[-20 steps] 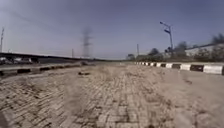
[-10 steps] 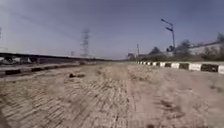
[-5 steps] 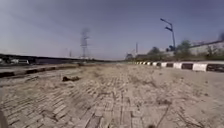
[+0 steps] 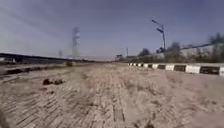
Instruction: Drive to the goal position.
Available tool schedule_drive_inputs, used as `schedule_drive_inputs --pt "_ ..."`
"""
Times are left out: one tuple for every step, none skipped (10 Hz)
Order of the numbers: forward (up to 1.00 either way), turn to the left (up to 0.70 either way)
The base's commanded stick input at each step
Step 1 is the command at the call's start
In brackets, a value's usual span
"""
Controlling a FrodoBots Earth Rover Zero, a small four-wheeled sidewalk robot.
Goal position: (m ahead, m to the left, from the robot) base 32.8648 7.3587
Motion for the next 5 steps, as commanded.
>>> schedule_drive_inputs --pt "1.0 0.0" --pt "1.0 0.0" --pt "1.0 0.0" --pt "1.0 0.0" --pt "1.0 0.0"
